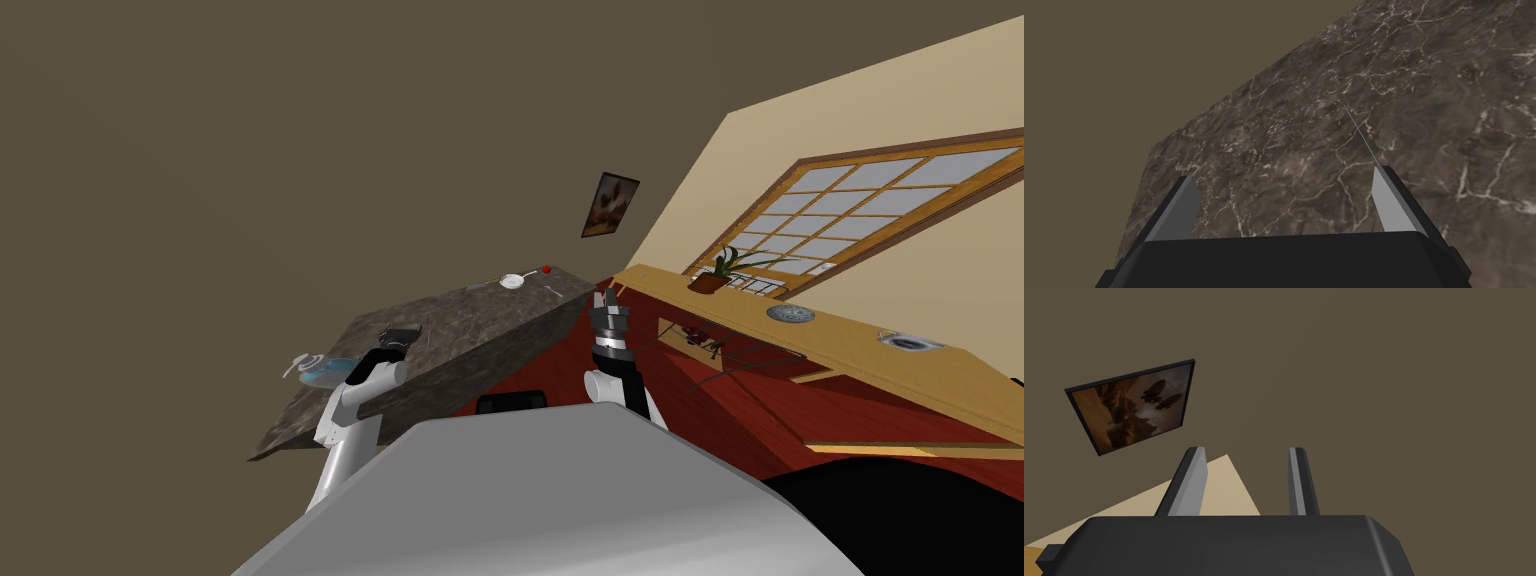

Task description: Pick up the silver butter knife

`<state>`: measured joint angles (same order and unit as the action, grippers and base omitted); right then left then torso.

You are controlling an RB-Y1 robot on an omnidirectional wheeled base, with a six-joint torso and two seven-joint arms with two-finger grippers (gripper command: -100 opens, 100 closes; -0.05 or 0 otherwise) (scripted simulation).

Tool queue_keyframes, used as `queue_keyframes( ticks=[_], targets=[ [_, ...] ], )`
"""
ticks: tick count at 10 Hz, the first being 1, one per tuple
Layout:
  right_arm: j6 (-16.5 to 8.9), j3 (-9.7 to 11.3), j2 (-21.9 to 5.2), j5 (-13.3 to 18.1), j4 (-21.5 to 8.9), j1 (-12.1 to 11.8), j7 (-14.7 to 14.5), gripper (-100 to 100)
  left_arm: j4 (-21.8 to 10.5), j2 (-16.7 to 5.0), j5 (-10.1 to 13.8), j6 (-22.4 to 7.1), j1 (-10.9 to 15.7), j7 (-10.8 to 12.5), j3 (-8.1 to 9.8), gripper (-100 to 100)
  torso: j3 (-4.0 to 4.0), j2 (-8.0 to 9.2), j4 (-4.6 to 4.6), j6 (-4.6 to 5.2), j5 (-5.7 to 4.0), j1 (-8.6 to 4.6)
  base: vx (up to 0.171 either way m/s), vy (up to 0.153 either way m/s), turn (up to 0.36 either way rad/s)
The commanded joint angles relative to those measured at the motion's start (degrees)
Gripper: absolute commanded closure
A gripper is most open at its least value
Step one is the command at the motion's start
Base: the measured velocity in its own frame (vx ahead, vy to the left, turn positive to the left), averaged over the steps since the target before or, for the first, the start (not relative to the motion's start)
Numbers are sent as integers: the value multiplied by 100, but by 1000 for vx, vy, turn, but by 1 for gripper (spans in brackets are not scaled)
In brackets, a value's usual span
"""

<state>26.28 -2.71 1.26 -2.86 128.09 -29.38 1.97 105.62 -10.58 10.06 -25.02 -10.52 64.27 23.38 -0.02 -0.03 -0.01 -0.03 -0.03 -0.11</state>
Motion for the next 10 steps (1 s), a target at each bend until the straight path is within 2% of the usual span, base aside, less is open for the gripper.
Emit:
queue_keyframes(
  ticks=[1,2,3,4,5,6,7,8,9,10],
  targets=[
    [0,0,0,0,0,0,0,0,-157,-11,8,-286,121,286,107,-100,0,0,0,0,0,0,15,-28,-74],
    [0,0,0,0,0,0,0,0,-157,-11,8,-344,121,318,107,-100,0,0,0,1,0,0,14,-21,-35],
    [0,0,0,0,0,0,0,0,-293,-27,20,-573,214,548,194,-100,0,1,0,-1,1,2,23,-24,-76],
    [0,0,0,0,0,0,0,0,-293,-27,20,-593,214,568,194,-100,-1,-2,0,1,1,2,16,-20,-36],
    [0,0,0,0,0,0,0,0,-423,-48,32,-832,304,802,278,-100,0,0,0,-1,1,3,15,-26,-66],
    [0,0,0,0,0,0,0,0,-546,-73,44,-979,389,948,359,-100,0,0,0,1,1,2,20,-41,-95],
    [0,0,0,0,0,0,0,0,-546,-73,44,-1060,389,1038,359,-100,-1,-2,0,1,0,-3,18,-30,-30],
    [0,0,0,0,0,0,0,0,-661,-100,55,-1246,469,1242,435,-100,0,0,0,-1,0,-1,18,-29,-61],
    [0,0,0,0,0,0,0,0,-661,-100,55,-1276,469,1255,435,-100,0,0,0,0,0,0,14,-20,-26],
    [0,0,0,0,0,0,0,0,-765,-130,65,-1477,544,1459,507,-100,1,2,0,-1,0,2,18,-21,-48]
  ],
)
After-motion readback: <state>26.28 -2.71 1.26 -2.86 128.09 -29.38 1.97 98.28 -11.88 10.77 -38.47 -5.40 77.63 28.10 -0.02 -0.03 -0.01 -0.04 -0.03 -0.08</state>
